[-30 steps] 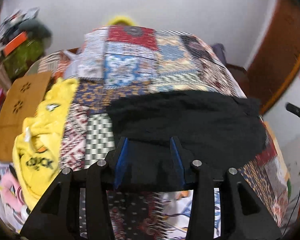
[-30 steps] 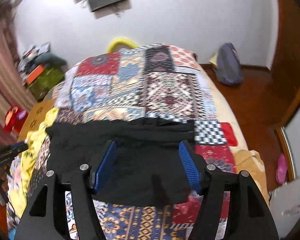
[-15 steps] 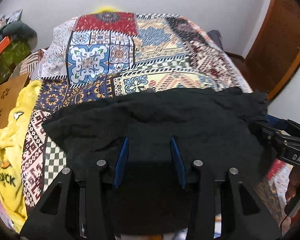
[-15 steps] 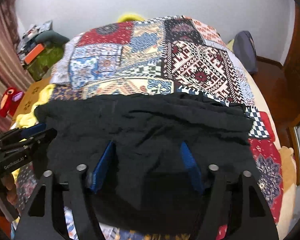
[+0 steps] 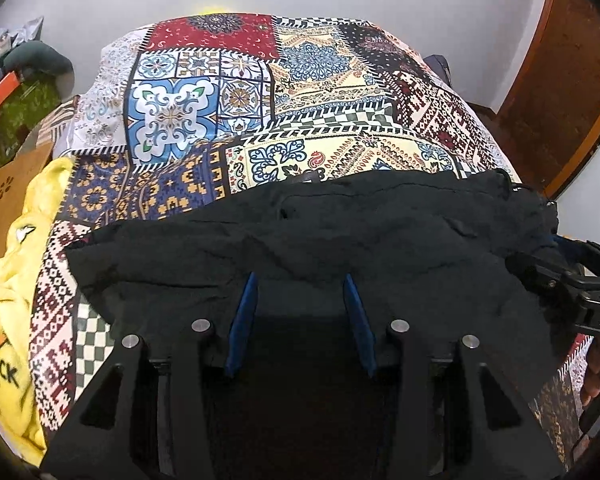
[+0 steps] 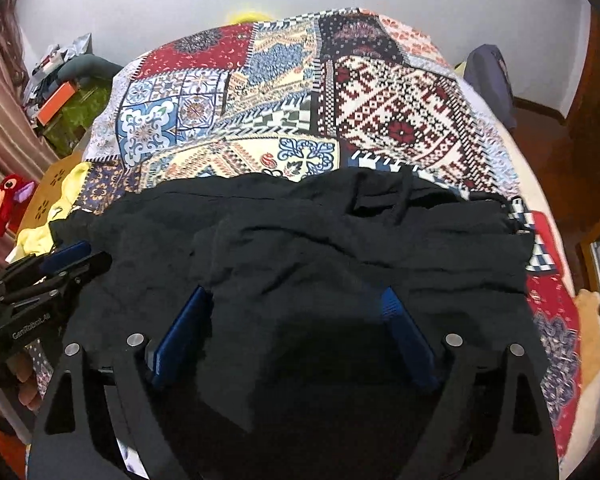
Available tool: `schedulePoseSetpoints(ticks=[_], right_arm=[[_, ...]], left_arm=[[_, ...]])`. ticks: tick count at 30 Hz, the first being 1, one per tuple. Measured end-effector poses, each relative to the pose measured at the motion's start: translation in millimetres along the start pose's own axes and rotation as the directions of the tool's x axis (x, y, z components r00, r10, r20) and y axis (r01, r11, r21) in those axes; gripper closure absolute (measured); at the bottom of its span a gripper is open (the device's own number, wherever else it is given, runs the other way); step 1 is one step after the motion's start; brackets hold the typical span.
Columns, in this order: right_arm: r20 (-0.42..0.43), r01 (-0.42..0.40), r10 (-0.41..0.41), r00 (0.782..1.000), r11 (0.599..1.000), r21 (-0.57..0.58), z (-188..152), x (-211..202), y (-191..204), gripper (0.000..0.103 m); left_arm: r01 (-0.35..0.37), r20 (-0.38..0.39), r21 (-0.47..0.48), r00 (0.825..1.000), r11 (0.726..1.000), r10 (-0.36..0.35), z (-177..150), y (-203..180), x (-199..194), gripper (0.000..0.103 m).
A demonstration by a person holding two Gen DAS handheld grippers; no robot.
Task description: Fold large clothes
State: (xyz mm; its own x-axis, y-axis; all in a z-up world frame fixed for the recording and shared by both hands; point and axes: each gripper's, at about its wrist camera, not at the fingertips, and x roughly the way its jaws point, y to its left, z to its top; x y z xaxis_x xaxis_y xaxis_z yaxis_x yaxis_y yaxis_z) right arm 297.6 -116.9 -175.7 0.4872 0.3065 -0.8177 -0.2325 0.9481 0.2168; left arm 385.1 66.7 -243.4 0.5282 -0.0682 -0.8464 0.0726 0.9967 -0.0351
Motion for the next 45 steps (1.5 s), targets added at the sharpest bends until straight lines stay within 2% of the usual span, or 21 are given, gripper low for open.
schedulePoseSetpoints(ticks=[8, 12, 16, 20, 23, 25, 34, 37, 41, 43, 45], right_arm=[[0.107, 0.015, -0.001, 0.994, 0.992, -0.126, -17.8, -42.1, 31.9, 0.016], [0.074, 0.072, -0.060, 0.995, 0.984, -0.163, -29.6, -31.4, 36.4, 0.015], [0.064, 0.061, -0.055, 0.996, 0.994, -0.094, -43.5, -27.7, 20.0, 0.005], [0.045, 0.055, -0.054, 0.998, 0.998, -0.023, -51.2, -33.6, -0.7, 0.005], [0.034, 0.053, -0.053, 0.998, 0.998, -0.013, -57.7, -38.0, -7.3, 0.005], [0.024, 0.062, -0.061, 0.998, 0.998, -0.017, -63.5, -40.1, -9.4, 0.005], [-0.018, 0.137, -0.138, 0.990, 0.990, -0.039, -76.2, -49.1, -8.6, 0.005], [-0.009, 0.118, -0.118, 0.993, 0.993, -0.029, -74.2, -58.5, -6.4, 0.005], [0.038, 0.093, -0.092, 0.995, 0.995, -0.028, -65.8, -72.1, 0.8, 0.005], [0.067, 0.072, -0.070, 0.995, 0.997, -0.032, -59.5, -78.3, 8.9, 0.004], [0.089, 0.052, -0.048, 0.995, 0.998, -0.039, -52.8, -80.6, 16.9, 0.004]], left_arm=[[-0.033, 0.045, 0.033, 0.998, 0.999, 0.031, -23.3, -8.2, -37.3, 0.057], [-0.063, 0.093, 0.012, 0.994, 0.998, 0.062, -37.8, -5.4, -55.2, 0.044], [-0.063, 0.110, -0.024, 0.992, 0.998, 0.066, -53.9, 2.6, -68.3, 0.036], [-0.088, 0.084, -0.015, 0.993, 0.996, 0.089, -72.9, 10.2, -68.7, 0.031], [-0.081, 0.052, -0.050, 0.995, 0.995, 0.083, -89.0, 22.8, -65.2, 0.021], [-0.062, 0.023, -0.102, 0.998, 0.993, 0.065, -98.8, 31.7, -64.6, 0.021], [-0.107, -0.065, -0.279, 0.994, 0.954, 0.092, -131.2, 69.4, -72.8, 0.022], [-0.043, -0.048, -0.354, 0.998, 0.934, 0.028, -138.1, 78.6, -85.4, 0.022], [0.070, 0.016, -0.463, 0.997, 0.883, -0.071, -143.9, 84.8, -96.4, 0.022], [0.155, 0.040, -0.497, 0.987, 0.854, -0.156, -144.7, 84.7, -93.2, 0.022], [0.252, 0.061, -0.541, 0.963, 0.802, -0.261, -146.2, 85.7, -83.8, 0.022]])
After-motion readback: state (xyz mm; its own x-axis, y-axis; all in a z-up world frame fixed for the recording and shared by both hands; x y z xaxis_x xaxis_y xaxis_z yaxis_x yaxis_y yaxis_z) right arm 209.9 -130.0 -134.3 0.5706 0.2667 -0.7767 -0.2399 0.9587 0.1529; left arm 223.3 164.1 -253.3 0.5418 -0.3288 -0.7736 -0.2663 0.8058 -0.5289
